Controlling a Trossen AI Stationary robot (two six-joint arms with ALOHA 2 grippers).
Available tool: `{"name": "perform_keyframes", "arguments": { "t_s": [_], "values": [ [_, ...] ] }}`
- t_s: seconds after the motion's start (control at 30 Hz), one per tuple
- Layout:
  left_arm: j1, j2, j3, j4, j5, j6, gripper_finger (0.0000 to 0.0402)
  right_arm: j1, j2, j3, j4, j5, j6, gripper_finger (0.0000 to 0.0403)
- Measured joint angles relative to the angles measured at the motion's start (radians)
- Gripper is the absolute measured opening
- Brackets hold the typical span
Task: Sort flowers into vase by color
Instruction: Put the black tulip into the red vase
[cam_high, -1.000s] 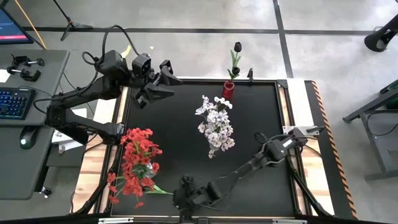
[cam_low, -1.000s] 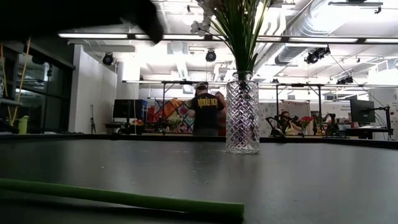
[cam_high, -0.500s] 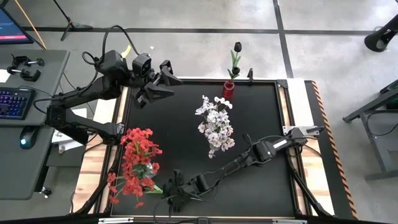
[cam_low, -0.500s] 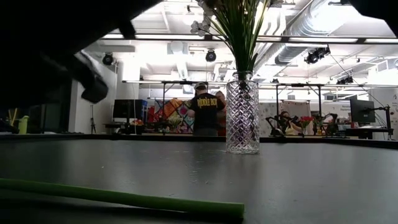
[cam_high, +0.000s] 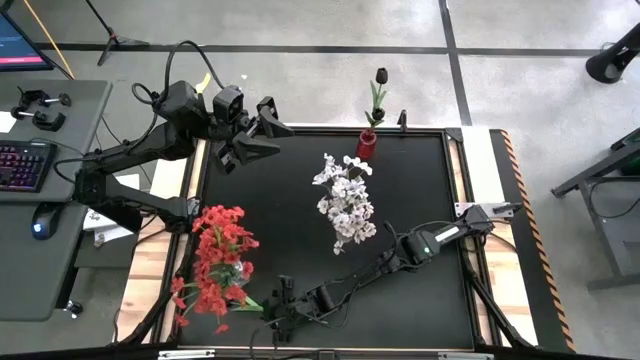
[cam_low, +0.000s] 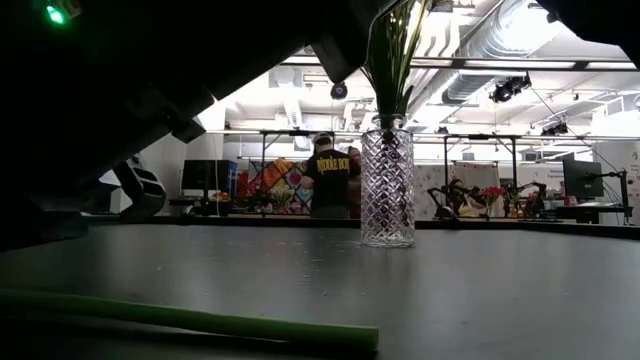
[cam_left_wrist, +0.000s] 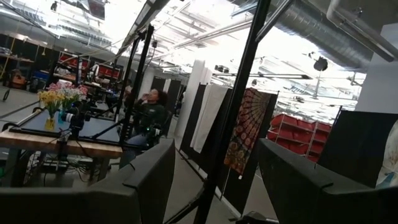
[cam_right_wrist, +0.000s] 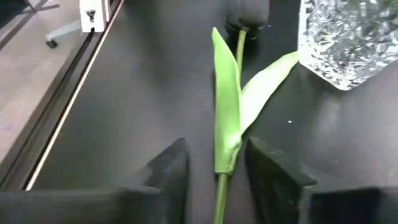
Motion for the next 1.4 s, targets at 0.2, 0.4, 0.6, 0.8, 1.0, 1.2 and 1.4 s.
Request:
{"name": "perform_keyframes", "arguments": {
  "t_s": [0.2, 0.4, 0.6, 0.8, 1.0, 1.2, 1.4],
  "values": [
    [0.0, 0.0, 0.0, 0.0, 0.0, 0.0, 0.0216, -0.006, -0.016, -0.002, -0.034, 0.022, 0.093, 0.0017],
    [0.0, 0.0, 0.0, 0.0, 0.0, -0.008, 0.0216, 0.015, -0.116, -0.005, -0.337, 0.025, 0.11, 0.0005],
    [0.0, -0.005, 0.0, 0.001, 0.033, -0.008, 0.0216, 0.1, -0.209, -0.004, -0.771, -0.077, 0.104, 0.0003],
    [0.0, -0.01, -0.001, 0.005, 0.034, -0.002, 0.0216, 0.221, -0.267, -0.005, -1.017, -0.172, 0.238, 0.0001],
    [-0.002, -0.013, -0.001, 0.045, 0.034, -0.003, 0.0216, 0.336, -0.336, -0.005, -1.261, -0.2, 0.451, 0.0001],
    [-0.002, -0.013, -0.001, 0.085, 0.024, -0.018, 0.0216, 0.457, -0.524, -0.175, -1.394, -0.128, 0.815, 0.0],
    [-0.003, -0.013, -0.001, 0.109, -0.053, -0.026, 0.0216, 0.547, -0.877, -0.623, -1.229, 0.063, 1.204, 0.0]
  ]
}}
